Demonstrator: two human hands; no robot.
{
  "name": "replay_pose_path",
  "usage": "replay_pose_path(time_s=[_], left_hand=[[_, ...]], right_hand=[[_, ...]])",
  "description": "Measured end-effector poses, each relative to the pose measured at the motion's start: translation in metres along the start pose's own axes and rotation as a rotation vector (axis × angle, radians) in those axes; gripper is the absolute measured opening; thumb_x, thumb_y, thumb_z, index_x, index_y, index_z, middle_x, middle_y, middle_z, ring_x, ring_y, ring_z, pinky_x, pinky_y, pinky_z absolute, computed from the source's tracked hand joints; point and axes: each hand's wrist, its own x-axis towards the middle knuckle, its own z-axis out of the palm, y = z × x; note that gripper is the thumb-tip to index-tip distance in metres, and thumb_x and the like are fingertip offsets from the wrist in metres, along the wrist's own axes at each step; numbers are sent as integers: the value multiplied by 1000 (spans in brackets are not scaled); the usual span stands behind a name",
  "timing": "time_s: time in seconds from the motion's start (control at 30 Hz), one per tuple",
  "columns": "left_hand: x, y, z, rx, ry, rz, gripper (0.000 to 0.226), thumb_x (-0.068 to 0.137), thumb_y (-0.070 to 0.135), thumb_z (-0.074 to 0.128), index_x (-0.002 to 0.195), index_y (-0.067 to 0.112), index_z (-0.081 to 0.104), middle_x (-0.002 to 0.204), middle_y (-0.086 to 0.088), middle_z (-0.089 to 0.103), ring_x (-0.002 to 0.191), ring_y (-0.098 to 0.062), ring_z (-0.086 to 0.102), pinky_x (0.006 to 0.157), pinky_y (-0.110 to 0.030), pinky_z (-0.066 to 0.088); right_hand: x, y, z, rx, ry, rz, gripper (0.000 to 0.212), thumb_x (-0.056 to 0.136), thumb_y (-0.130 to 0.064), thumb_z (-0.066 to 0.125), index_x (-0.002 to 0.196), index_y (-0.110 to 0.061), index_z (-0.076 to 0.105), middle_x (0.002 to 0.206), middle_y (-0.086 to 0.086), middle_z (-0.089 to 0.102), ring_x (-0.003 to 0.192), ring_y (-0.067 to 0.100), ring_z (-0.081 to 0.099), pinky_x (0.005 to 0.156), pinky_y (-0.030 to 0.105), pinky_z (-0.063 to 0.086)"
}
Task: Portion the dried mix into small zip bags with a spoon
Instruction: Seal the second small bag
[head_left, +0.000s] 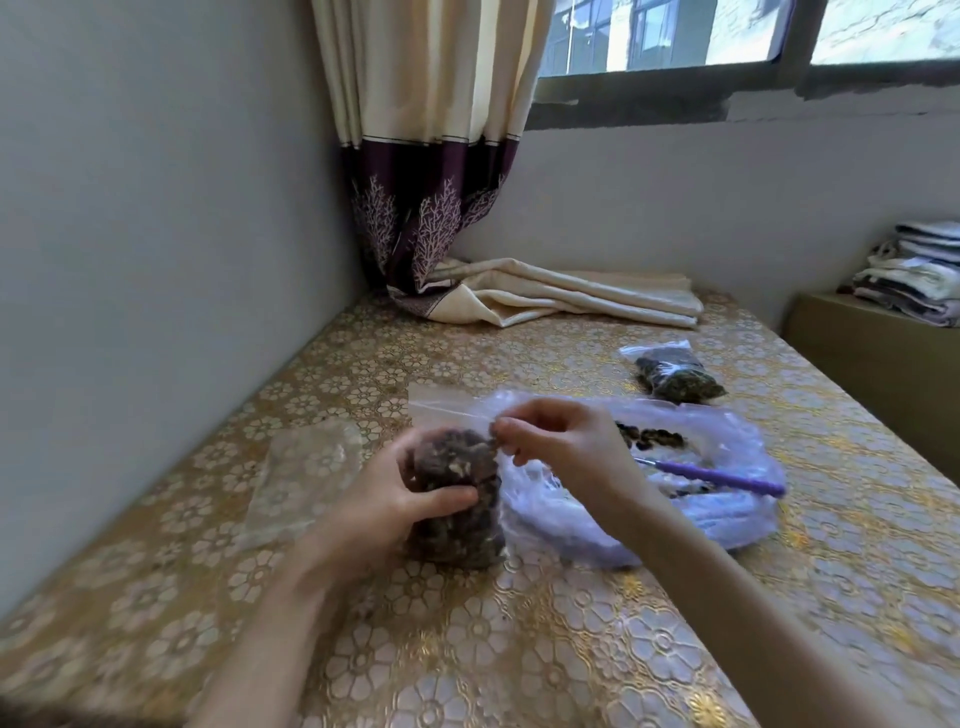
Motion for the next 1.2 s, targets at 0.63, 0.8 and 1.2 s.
replay_pose_path(time_s=[0.63, 0.8, 1.2], left_hand=[[-13, 4, 11, -35, 106, 105, 54, 57, 33, 86, 106, 33, 63, 100, 10, 70, 91, -8, 67, 66, -19, 54], [-16, 5, 17, 8, 165, 159, 26, 63, 30, 71, 89, 38, 71, 92, 9, 72, 87, -4, 67, 65, -15, 51], [-16, 13, 8, -109, 266, 238, 31, 64, 49, 75, 83, 24, 75, 81, -7, 73, 83, -22, 70, 74, -25, 55]], right_hand=[[-16, -3, -4, 109, -3, -22, 9, 82, -8, 66, 84, -12, 73, 64, -9, 68, 57, 2, 56, 52, 11, 42], [-20, 2, -3, 171, 40, 57, 11, 75, -23, 69, 82, -18, 76, 71, -6, 71, 63, 4, 58, 58, 14, 47], [-22, 2, -7, 203, 118, 90, 6, 77, -10, 71, 76, -15, 75, 63, -4, 69, 54, 2, 56, 53, 13, 45]])
